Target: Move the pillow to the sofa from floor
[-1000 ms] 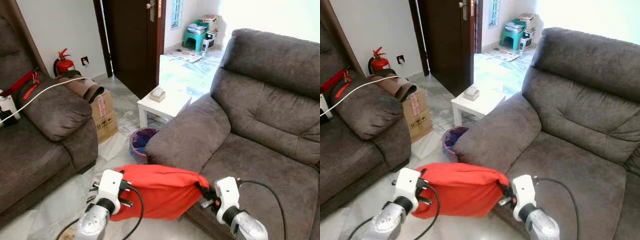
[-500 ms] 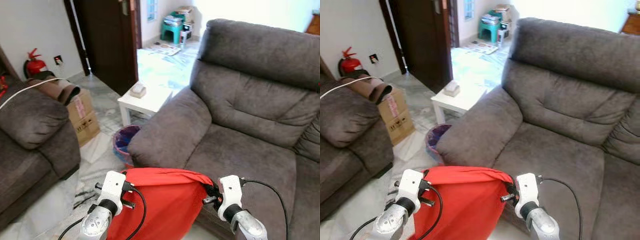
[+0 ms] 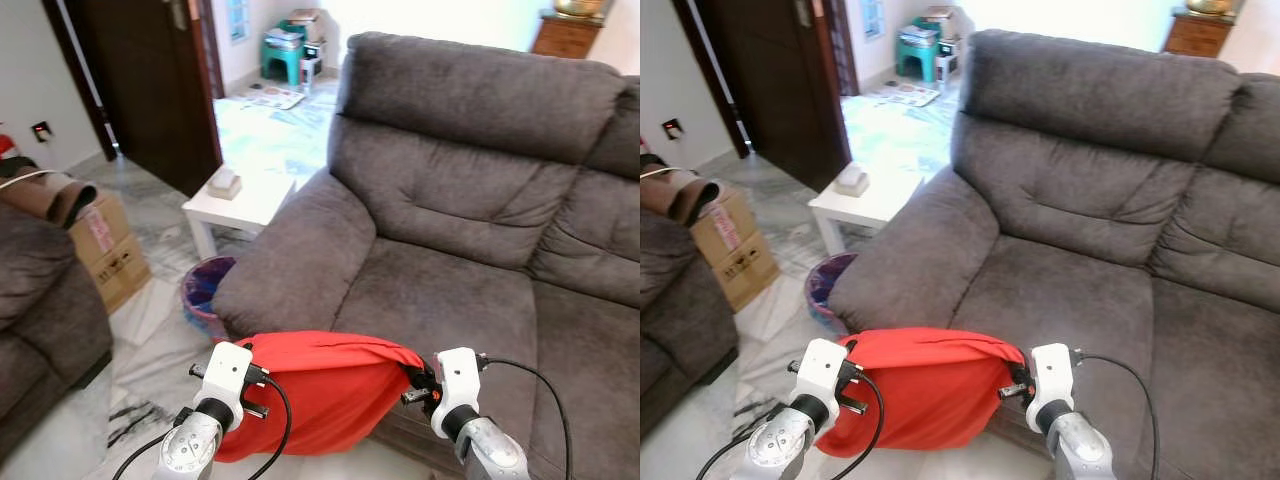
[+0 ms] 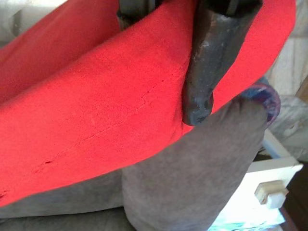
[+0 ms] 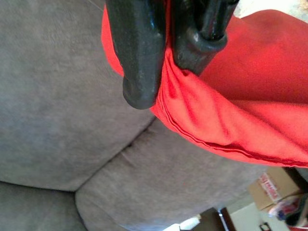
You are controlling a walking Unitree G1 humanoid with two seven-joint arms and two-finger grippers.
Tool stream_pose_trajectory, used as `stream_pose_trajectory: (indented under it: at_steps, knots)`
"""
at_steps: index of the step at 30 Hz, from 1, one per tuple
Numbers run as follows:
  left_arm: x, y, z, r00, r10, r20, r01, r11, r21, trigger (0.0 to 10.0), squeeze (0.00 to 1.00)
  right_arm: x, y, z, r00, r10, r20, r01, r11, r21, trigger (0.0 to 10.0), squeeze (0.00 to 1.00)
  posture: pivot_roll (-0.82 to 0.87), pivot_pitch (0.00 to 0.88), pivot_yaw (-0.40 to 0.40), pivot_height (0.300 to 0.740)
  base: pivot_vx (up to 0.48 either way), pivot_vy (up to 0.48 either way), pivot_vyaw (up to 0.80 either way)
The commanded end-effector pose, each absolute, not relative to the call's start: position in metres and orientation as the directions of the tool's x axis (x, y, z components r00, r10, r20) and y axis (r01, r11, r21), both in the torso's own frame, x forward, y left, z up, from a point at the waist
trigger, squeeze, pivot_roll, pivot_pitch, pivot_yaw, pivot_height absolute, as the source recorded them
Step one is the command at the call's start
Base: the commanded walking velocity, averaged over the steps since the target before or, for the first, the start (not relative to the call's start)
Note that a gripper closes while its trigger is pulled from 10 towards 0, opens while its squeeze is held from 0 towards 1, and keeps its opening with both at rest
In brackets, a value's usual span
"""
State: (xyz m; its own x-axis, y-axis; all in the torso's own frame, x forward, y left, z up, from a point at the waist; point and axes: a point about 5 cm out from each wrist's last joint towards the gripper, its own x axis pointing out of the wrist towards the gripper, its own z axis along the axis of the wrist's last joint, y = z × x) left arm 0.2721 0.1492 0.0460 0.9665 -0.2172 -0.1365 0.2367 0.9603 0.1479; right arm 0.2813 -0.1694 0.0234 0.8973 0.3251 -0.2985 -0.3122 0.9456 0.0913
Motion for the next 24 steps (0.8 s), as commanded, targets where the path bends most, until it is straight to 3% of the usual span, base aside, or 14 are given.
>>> stream_pose_trajectory:
  at_steps: [1, 5, 16, 24]
  knots:
    - [0.2797, 0.1562, 0.0651, 0.981, -0.19, -0.035, 0.193, 0.967, 0.166, 10.0, 0.0, 0.2862, -0.18, 0.0299, 0.923, 0.276, -0.27, -0.261, 0.961, 0.089, 10.0, 0.0, 0.05, 0.035, -0.014, 0.74, 0.0, -0.48, -0.8]
    - [0.2803, 0.1567, 0.0657, 0.981, -0.191, -0.034, 0.194, 0.967, 0.166, 10.0, 0.0, 0.2859, -0.1814, 0.0293, 0.929, 0.257, -0.267, -0.241, 0.966, 0.094, 10.0, 0.0, 0.05, 0.037, -0.014, 0.74, 0.0, -0.48, -0.8]
    - [0.2798, 0.1588, 0.0661, 0.982, -0.187, -0.031, 0.189, 0.968, 0.167, 10.0, 0.0, 0.2851, -0.1771, 0.027, 0.928, 0.262, -0.264, -0.24, 0.964, 0.114, 10.0, 0.0, 0.05, 0.041, -0.014, 0.74, 0.0, -0.48, 0.0]
    - [0.2795, 0.1595, 0.0658, 0.982, -0.185, -0.032, 0.187, 0.968, 0.168, 10.0, 0.0, 0.2857, -0.1752, 0.0289, 0.927, 0.284, -0.244, -0.267, 0.959, 0.1, 10.0, 0.0, 0.05, 0.041, -0.015, 0.74, 0.0, -0.48, -0.35]
